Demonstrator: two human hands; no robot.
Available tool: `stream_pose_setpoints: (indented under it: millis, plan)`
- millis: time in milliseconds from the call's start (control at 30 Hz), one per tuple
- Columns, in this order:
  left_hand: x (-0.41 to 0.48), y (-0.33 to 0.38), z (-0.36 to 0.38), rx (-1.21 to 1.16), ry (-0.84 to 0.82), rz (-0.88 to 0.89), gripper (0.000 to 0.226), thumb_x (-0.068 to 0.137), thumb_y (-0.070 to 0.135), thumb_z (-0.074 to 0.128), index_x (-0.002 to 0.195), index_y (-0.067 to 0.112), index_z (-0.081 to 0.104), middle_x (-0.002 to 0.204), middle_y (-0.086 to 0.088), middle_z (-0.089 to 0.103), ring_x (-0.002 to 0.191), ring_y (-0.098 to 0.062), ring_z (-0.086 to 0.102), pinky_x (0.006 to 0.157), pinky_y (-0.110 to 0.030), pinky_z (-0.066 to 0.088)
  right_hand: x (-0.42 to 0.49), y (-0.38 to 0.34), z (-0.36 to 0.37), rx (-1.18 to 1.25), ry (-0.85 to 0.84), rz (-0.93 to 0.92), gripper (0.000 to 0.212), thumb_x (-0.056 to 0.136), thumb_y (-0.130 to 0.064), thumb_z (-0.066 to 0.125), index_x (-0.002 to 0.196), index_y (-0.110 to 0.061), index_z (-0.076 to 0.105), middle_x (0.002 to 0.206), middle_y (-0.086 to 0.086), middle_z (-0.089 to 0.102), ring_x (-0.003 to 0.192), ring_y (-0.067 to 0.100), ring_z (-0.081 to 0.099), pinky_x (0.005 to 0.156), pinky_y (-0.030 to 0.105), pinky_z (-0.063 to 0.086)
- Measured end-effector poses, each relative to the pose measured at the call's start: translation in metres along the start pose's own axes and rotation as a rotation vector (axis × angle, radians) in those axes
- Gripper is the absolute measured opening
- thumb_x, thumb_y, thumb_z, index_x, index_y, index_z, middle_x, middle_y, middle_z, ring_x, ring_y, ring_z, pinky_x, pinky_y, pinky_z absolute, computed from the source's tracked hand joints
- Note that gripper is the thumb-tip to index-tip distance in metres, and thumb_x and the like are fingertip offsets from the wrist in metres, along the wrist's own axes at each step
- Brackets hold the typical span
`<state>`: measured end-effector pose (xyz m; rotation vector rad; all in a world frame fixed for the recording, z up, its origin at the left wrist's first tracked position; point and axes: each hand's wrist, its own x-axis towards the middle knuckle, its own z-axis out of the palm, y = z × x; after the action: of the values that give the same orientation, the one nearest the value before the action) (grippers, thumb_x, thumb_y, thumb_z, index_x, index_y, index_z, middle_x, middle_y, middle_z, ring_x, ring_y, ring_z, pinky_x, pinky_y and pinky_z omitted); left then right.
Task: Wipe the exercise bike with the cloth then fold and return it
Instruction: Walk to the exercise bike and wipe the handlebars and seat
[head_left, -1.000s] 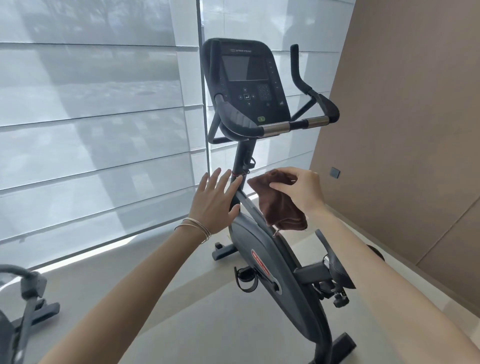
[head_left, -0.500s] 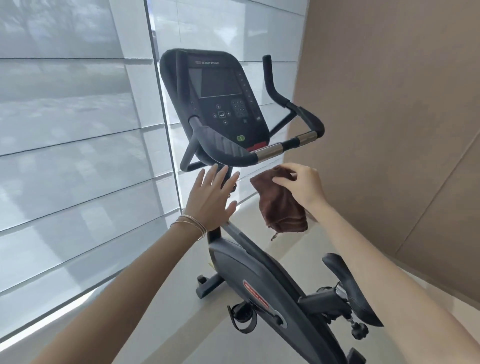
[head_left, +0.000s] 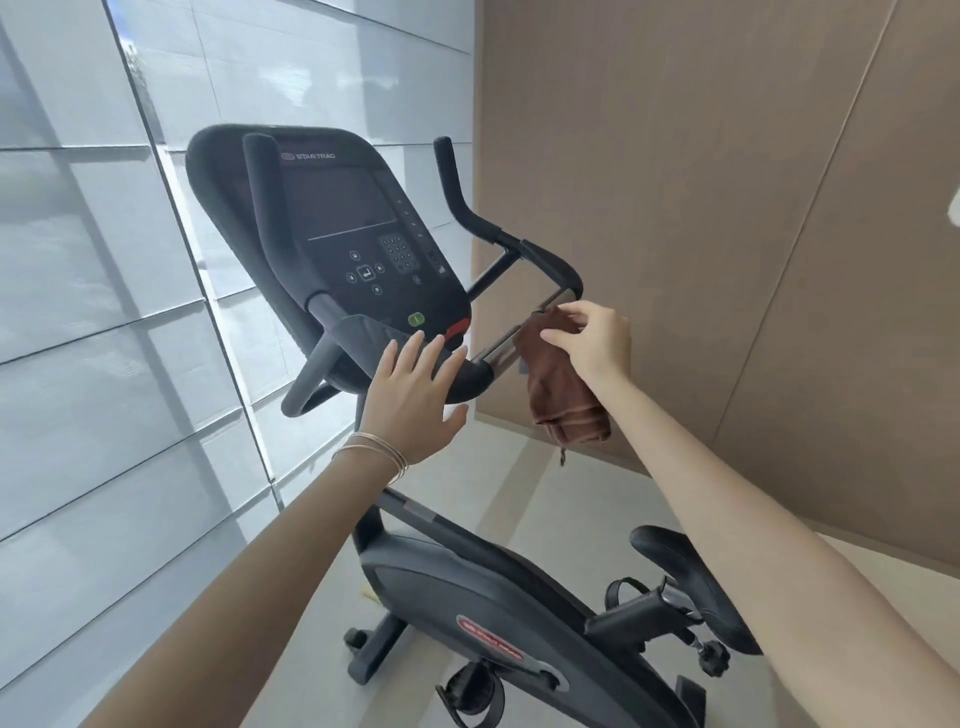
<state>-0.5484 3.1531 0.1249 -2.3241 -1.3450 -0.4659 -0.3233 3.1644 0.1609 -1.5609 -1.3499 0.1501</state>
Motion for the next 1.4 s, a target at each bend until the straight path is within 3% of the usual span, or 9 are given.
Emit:
stream_pose_setpoints:
  millis: [267,500,600,633,767,900,1067,1267,1400]
  plan:
    - [0.02,-0.029,0.018,-0.027,0.006,-0.036,0.065,0.086,0.055,0.043,0.14,0.019,0.038,0.147,-0.009,0.04,0.14,-0.03,0.027,0.116,-0.05,0.014,-0.014,-0.006,0.074,0.115,-0.04,-0.081,0.019,0.081,-0.028,0.071,0.093,-0.016,0.062,0.093,-0.004,0.068,0.081,0.007,0.058,0.08,0.025,0.05]
    - [0.027,-0.026,0.026,-0.056,0.089,-0.017,0.064,0.082,0.058,0.036,0.125,0.015,0.057,0.131,-0.009,0.058,0.129,-0.03,0.046,0.113,-0.056,0.022,-0.014,0.018,0.081,0.097,-0.253,-0.226,0.027,0.09,-0.027,0.06,0.115,-0.016,0.065,0.129,0.0,0.059,0.125,0.016,0.043,0.107,0.032,0.031]
    - [0.031,-0.026,0.027,-0.049,0.106,-0.009,0.065,0.082,0.06,0.036,0.122,0.014,0.059,0.126,-0.008,0.062,0.124,-0.029,0.051,0.111,-0.056,0.028,-0.003,0.025,0.082,0.135,-0.272,-0.283,0.025,0.089,-0.025,0.061,0.112,-0.017,0.067,0.123,0.0,0.063,0.108,-0.004,0.049,0.101,0.01,0.034]
    - [0.031,-0.025,0.028,-0.046,0.112,-0.011,0.065,0.082,0.06,0.035,0.121,0.014,0.06,0.124,-0.007,0.063,0.123,-0.029,0.052,0.11,-0.056,0.029,0.002,0.027,0.083,0.134,-0.27,-0.288,0.024,0.089,-0.025,0.062,0.111,-0.018,0.068,0.122,0.0,0.064,0.107,-0.003,0.05,0.099,0.01,0.035]
    - [0.031,-0.024,0.031,-0.046,0.138,-0.028,0.064,0.081,0.062,0.038,0.118,0.015,0.061,0.12,-0.006,0.065,0.12,-0.029,0.054,0.11,-0.053,0.032,0.03,0.035,0.092,0.081,-0.223,-0.202,0.023,0.09,-0.028,0.06,0.11,-0.023,0.068,0.119,-0.005,0.064,0.118,0.024,0.046,0.102,0.037,0.041]
    - [0.032,-0.022,0.033,-0.047,0.157,-0.048,0.063,0.08,0.062,0.04,0.116,0.016,0.063,0.119,-0.005,0.066,0.12,-0.027,0.055,0.11,-0.05,0.032,0.046,0.036,0.095,-0.015,-0.227,-0.155,0.025,0.092,-0.034,0.053,0.112,-0.025,0.066,0.123,-0.004,0.061,0.12,0.02,0.035,0.1,0.038,0.04]
    - [0.031,-0.022,0.035,-0.056,0.201,-0.06,0.06,0.08,0.06,0.043,0.112,0.015,0.065,0.115,-0.005,0.068,0.116,-0.026,0.058,0.106,-0.049,0.037,0.019,0.03,0.082,-0.056,-0.241,-0.302,0.03,0.095,-0.02,0.047,0.123,-0.019,0.059,0.133,0.001,0.056,0.123,0.013,0.038,0.113,0.038,0.021]
    - [0.032,-0.022,0.039,-0.061,0.246,-0.057,0.058,0.08,0.059,0.044,0.111,0.014,0.066,0.112,-0.005,0.069,0.114,-0.026,0.06,0.104,-0.048,0.039,-0.015,0.028,0.079,-0.033,-0.282,-0.362,0.036,0.095,-0.007,0.045,0.129,-0.018,0.054,0.139,0.001,0.05,0.135,0.026,0.031,0.112,0.036,0.022]
    - [0.032,-0.021,0.038,-0.078,0.228,-0.067,0.057,0.081,0.057,0.045,0.112,0.014,0.065,0.112,-0.006,0.069,0.114,-0.026,0.059,0.103,-0.047,0.039,0.014,0.03,0.078,-0.045,-0.255,-0.234,0.036,0.095,0.0,0.043,0.124,-0.013,0.058,0.138,0.006,0.051,0.134,0.028,0.036,0.114,0.041,0.025]
